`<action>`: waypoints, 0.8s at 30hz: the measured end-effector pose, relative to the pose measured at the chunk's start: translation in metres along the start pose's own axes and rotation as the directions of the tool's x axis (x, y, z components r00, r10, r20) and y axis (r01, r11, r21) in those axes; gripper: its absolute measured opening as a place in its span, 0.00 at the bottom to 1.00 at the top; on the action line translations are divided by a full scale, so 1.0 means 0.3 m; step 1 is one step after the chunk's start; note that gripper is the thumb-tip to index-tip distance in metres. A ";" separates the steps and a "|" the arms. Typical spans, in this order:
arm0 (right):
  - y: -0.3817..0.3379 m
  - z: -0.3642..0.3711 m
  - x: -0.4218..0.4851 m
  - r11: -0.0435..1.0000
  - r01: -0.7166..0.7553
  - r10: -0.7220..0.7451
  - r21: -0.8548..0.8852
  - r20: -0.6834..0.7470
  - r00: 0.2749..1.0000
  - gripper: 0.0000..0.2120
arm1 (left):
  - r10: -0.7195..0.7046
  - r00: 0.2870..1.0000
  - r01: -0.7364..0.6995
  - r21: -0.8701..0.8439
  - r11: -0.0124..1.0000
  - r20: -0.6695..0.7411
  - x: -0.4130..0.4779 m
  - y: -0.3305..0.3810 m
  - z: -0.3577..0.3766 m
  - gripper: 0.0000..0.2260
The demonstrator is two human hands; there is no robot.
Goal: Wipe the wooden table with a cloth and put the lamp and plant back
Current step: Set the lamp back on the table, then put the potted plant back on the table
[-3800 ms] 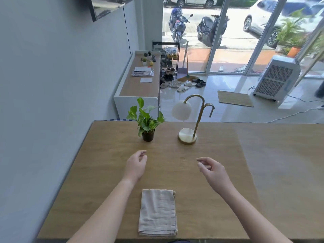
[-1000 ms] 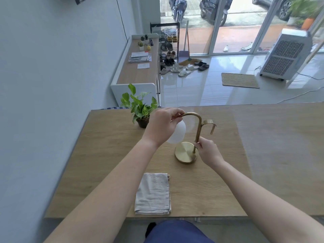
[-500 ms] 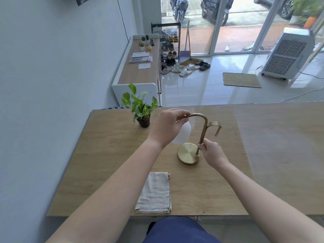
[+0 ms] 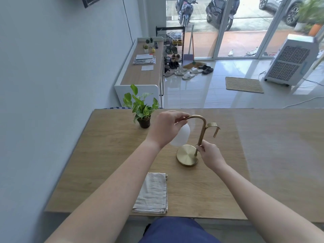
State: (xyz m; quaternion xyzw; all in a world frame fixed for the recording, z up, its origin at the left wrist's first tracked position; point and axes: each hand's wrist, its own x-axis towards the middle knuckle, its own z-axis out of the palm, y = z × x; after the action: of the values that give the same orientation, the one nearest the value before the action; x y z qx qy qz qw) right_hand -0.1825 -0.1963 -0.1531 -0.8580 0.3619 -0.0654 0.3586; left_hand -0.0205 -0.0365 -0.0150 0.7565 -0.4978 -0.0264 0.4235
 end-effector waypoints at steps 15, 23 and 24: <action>-0.085 0.049 -0.162 0.986 -0.045 0.076 0.163 -0.186 0.980 0.12 | -0.638 0.733 0.481 -0.483 0.731 -0.236 -0.239 -0.340 -0.107 0.08; -0.298 0.294 -0.102 0.958 0.003 -0.004 0.287 0.003 1.000 0.11 | -0.780 0.626 0.660 -0.527 0.536 -0.011 -0.262 -0.622 -0.224 0.15; -0.331 0.332 -0.071 0.951 0.001 -0.010 0.309 0.025 1.000 0.10 | -0.789 0.614 0.670 -0.536 0.514 0.013 -0.258 -0.659 -0.235 0.16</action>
State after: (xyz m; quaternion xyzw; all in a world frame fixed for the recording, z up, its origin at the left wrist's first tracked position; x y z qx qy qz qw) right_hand -0.1042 -0.0777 -0.1573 -0.7931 0.3400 -0.1108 0.4931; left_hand 0.1176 0.0957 -0.1311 0.7586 -0.0527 -0.2395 0.6037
